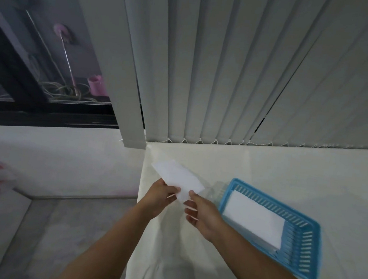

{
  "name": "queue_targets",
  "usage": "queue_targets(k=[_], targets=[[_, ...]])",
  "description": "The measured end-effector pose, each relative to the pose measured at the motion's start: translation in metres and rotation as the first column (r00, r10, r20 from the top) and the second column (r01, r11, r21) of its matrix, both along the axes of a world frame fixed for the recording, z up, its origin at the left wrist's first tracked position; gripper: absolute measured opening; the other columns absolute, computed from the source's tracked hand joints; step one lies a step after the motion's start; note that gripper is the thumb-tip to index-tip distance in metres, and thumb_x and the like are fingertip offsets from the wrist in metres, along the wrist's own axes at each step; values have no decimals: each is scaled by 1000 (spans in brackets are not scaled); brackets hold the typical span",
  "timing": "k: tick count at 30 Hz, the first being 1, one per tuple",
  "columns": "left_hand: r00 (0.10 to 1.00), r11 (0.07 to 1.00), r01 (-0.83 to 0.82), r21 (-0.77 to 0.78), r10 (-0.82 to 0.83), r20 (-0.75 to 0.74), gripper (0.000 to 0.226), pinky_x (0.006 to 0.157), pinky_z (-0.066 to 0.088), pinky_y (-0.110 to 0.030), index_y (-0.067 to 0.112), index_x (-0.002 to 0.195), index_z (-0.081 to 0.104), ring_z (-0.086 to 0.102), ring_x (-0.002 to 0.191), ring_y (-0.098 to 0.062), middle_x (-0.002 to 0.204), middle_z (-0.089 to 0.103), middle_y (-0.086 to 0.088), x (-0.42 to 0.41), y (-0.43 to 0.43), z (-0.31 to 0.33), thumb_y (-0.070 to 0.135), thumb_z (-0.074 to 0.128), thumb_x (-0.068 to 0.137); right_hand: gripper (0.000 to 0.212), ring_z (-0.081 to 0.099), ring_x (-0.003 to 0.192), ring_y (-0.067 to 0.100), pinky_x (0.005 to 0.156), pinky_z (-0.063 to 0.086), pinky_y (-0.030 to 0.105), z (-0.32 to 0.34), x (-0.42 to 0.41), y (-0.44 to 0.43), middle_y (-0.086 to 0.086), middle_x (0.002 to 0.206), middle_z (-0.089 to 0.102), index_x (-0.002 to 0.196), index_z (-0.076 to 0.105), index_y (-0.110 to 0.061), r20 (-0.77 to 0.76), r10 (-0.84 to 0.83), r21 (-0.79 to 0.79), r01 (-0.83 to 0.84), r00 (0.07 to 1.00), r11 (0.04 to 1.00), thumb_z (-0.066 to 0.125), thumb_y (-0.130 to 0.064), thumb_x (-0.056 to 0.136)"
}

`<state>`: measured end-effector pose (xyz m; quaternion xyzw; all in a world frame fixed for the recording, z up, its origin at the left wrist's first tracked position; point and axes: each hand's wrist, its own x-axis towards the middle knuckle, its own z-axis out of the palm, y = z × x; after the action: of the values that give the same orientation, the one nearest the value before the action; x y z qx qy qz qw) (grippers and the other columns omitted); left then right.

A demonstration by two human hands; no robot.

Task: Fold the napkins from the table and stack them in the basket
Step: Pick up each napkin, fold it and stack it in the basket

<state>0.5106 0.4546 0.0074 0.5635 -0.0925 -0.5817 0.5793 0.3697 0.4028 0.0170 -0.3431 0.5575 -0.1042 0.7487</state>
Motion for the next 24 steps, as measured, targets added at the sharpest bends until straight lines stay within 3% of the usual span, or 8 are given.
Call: queue_targets(k=[4,7,9,13,16,20,24], targets=[[996,999,30,-40,-33,-79,34,100,46,-38,8,115,61,64,98,-22,109,70,-8,-7,9,5,-4,53,85,9,55,69,13,64,46,24,8,-3,-10,2,80,62,86,64,-15,17,-76,-192,78,997,978,61,-21,92],[982,997,-50,-64,37,-186,27,101,46,-37,13,117,61,63,107,-21,114,69,-4,-6,10,10,13,58,89,23,50,63,14,63,42,25,14,-13,-15,3,65,55,69,58,-12,-91,-29,-395,-9,995,919,63,-21,89],[977,991,-129,-38,121,-174,24,94,49,-34,17,114,62,64,105,-18,111,70,-2,-2,7,13,22,60,91,29,49,63,17,63,39,27,17,-21,-18,4,62,53,64,53,-11,-150,-22,-473,-53,988,879,65,-23,87],[986,986,-166,-20,166,-4,16,89,51,-29,13,105,64,63,94,-17,104,68,-4,1,-3,16,21,59,92,33,41,57,16,56,32,28,22,-45,-27,8,60,46,62,49,-9,-201,-56,-542,-63,978,838,67,-23,85],[975,997,-73,15,68,212,11,88,51,-29,12,95,69,59,87,-17,97,66,-6,-9,-12,20,19,61,90,28,41,59,17,56,32,29,25,-67,-34,9,63,45,66,52,-9,-205,-101,-578,-37,974,815,69,-23,84],[877,996,44,74,-74,475,12,73,51,-24,11,87,70,60,70,-13,84,65,-7,-37,-30,25,18,60,91,22,49,61,16,59,39,29,24,-100,-42,4,67,56,69,59,-10,-174,-241,-574,101,955,812,69,-21,85],[821,986,132,102,-166,547,17,77,45,-26,13,95,73,57,80,-14,90,67,-2,-73,-44,27,24,61,91,18,49,61,15,56,40,25,20,-137,-53,2,68,58,70,62,-14,-130,-372,-510,260,919,820,69,-19,86]])
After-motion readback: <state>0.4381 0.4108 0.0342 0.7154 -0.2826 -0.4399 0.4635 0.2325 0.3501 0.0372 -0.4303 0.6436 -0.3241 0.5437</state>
